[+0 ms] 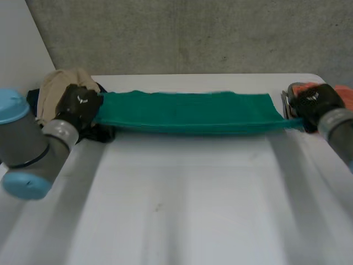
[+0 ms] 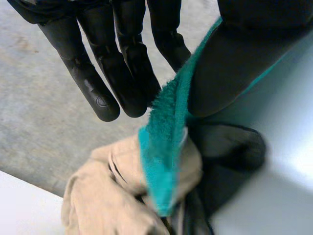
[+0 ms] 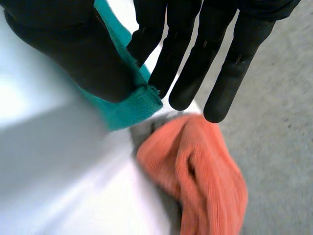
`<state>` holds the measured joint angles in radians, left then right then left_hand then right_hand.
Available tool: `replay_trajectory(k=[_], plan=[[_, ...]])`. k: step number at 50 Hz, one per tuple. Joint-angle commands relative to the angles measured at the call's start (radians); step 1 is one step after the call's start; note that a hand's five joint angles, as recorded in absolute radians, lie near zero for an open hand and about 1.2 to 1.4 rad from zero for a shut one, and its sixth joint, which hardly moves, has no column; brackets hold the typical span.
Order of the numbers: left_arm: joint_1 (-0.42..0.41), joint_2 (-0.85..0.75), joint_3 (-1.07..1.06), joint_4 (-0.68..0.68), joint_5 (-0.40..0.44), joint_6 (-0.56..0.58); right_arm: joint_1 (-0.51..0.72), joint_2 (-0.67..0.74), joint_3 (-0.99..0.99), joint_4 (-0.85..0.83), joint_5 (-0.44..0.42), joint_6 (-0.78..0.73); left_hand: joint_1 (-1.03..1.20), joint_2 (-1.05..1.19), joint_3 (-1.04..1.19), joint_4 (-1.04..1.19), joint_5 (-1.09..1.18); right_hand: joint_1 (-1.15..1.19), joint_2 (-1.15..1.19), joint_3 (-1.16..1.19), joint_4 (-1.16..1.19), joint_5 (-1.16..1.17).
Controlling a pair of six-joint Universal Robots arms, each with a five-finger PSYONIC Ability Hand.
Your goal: Fold the laundry.
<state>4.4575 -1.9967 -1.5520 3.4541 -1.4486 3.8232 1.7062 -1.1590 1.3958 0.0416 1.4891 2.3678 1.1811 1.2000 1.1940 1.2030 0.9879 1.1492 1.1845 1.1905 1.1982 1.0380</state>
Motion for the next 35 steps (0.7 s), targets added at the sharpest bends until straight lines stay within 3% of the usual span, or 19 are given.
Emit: replay_trajectory(k=[1, 6, 9, 14, 26, 35], plan=[[0.003, 0.310, -0.187, -0.371, 0.004, 0.140, -0.095, -0.273, 0.234, 0.186, -0.064, -0.261, 0.215, 0.196, 0.202, 0.193, 0.234, 0.247, 0.212, 0.206, 0.198, 0.184], [-0.001, 0.415, -0.201, -0.640, 0.016, 0.174, -0.175, -0.386, 0.311, 0.340, -0.131, -0.459, 0.215, 0.196, 0.202, 0.193, 0.234, 0.247, 0.212, 0.206, 0.198, 0.184], [-0.010, 0.427, -0.183, -0.746, 0.040, 0.185, -0.191, -0.389, 0.310, 0.350, -0.176, -0.453, 0.215, 0.196, 0.202, 0.193, 0.234, 0.247, 0.212, 0.206, 0.198, 0.184], [-0.035, 0.356, -0.114, -0.721, 0.059, 0.187, -0.174, -0.303, 0.263, 0.311, -0.196, -0.363, 0.215, 0.196, 0.202, 0.193, 0.234, 0.247, 0.212, 0.206, 0.198, 0.184], [-0.084, -0.038, 0.290, -0.521, -0.101, 0.202, -0.054, 0.031, -0.013, 0.141, -0.086, -0.162, 0.215, 0.196, 0.202, 0.193, 0.234, 0.247, 0.212, 0.206, 0.198, 0.184], [-0.115, -0.327, 0.639, -0.495, -0.069, 0.188, 0.013, 0.255, -0.242, -0.034, 0.010, -0.062, 0.215, 0.196, 0.202, 0.193, 0.234, 0.247, 0.212, 0.206, 0.198, 0.184]])
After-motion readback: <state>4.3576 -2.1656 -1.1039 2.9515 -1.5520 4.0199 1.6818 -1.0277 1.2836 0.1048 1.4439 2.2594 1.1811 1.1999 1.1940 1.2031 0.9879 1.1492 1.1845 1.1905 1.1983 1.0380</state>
